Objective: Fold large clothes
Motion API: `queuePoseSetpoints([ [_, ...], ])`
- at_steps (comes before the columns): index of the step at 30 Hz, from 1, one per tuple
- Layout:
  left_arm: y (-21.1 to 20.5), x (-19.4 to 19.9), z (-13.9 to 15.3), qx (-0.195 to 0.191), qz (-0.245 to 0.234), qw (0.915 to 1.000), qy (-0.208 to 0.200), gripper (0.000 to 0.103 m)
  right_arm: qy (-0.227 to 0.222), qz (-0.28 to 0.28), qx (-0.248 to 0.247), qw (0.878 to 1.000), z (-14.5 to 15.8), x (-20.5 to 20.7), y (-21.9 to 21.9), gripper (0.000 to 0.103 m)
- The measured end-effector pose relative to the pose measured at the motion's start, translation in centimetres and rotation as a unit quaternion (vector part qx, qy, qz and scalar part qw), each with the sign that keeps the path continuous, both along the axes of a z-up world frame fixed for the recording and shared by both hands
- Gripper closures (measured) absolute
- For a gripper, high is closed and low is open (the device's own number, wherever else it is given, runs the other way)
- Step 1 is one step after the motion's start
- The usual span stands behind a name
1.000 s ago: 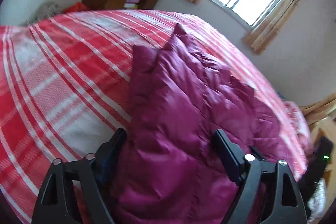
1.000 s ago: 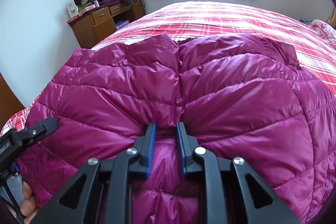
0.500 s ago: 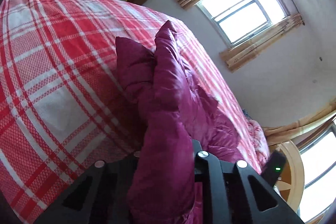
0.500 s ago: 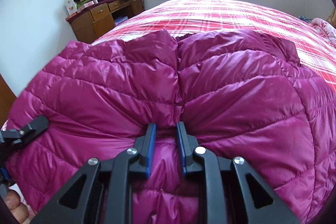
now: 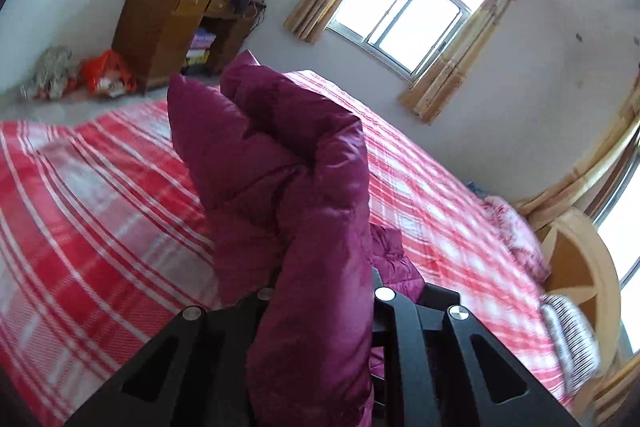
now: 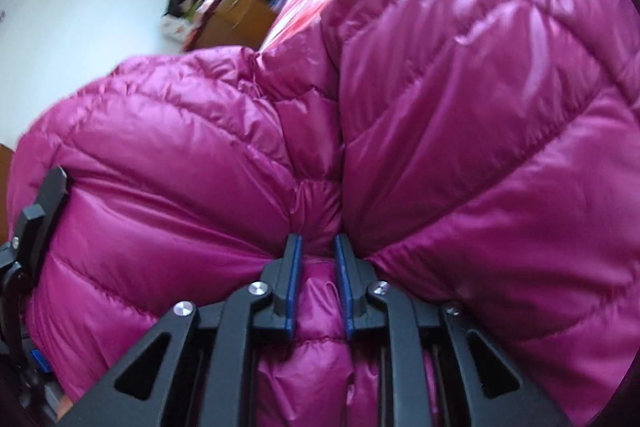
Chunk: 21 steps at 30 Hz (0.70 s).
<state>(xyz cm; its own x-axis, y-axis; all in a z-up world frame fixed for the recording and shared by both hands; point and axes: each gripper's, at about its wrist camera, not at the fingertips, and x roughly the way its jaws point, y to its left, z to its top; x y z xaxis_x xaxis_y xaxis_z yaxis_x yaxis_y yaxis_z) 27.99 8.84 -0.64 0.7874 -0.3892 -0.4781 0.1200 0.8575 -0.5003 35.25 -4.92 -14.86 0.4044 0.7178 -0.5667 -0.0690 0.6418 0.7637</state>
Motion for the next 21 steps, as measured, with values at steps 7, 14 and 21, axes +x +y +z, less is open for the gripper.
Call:
queuePoseSetpoints([
  [7, -3.4, -1.4, 1.5, 0.117, -0.015, 0.9926, -0.030, 0.088, -0.002, 0.060, 0.051, 0.997, 1.2, -0.3, -1.2, 0.081],
  [14, -8.7, -1.1, 0.6, 0.174, -0.063, 0.9817, -0.047, 0.088, -0.105, -0.034, 0.009, 0.994, 5.9, -3.2, -13.1, 0.081],
  [21, -14.6, -0.8, -2.2, 0.243, -0.112, 0.9627, -0.042, 0.088, -0.084, -0.083, -0.037, 0.992, 2.4, -2.7, -18.3, 0.081],
])
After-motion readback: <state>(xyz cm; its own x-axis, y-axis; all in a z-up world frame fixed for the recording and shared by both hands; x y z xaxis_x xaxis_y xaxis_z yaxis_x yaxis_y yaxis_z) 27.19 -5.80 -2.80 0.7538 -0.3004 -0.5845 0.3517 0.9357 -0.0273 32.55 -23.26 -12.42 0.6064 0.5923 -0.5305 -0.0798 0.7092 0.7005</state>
